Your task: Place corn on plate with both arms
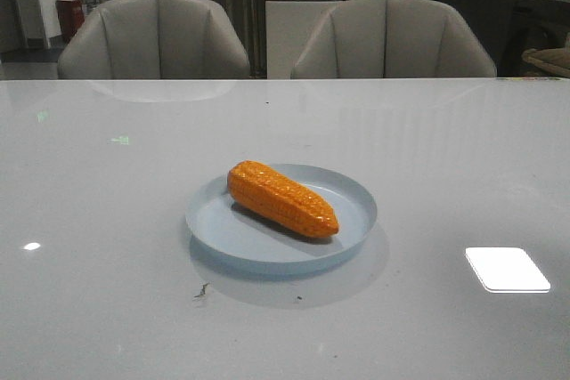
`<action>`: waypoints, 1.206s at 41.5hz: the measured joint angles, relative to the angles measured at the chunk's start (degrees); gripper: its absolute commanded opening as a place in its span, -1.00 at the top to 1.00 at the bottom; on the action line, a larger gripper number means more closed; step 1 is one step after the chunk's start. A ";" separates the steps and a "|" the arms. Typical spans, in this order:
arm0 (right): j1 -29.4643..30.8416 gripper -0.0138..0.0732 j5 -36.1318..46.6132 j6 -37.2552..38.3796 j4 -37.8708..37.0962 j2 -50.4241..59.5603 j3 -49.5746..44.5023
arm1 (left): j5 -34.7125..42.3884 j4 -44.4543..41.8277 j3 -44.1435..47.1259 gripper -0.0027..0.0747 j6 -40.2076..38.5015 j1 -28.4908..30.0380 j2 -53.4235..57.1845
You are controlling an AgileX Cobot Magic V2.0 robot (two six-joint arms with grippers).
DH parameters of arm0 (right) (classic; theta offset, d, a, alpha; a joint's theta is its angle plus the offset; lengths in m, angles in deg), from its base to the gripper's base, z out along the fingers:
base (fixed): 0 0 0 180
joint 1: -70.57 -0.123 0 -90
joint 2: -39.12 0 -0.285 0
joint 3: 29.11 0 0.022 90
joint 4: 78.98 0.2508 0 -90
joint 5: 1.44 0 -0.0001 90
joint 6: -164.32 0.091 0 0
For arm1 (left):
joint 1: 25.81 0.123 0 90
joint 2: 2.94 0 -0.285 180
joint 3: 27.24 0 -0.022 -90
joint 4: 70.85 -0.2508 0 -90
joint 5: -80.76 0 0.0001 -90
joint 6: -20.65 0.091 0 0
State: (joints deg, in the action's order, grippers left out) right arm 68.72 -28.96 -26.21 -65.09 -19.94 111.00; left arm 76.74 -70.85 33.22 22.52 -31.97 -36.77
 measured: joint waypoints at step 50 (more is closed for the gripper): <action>0.00 -0.65 -0.23 0.00 0.00 0.00 -0.27 | -3.17 -0.39 17.41 0.69 0.00 0.00 26.41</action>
State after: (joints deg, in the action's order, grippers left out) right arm 68.72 -29.19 -26.21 -65.09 -19.94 110.73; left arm 73.57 -71.24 50.63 22.52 -31.97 -10.36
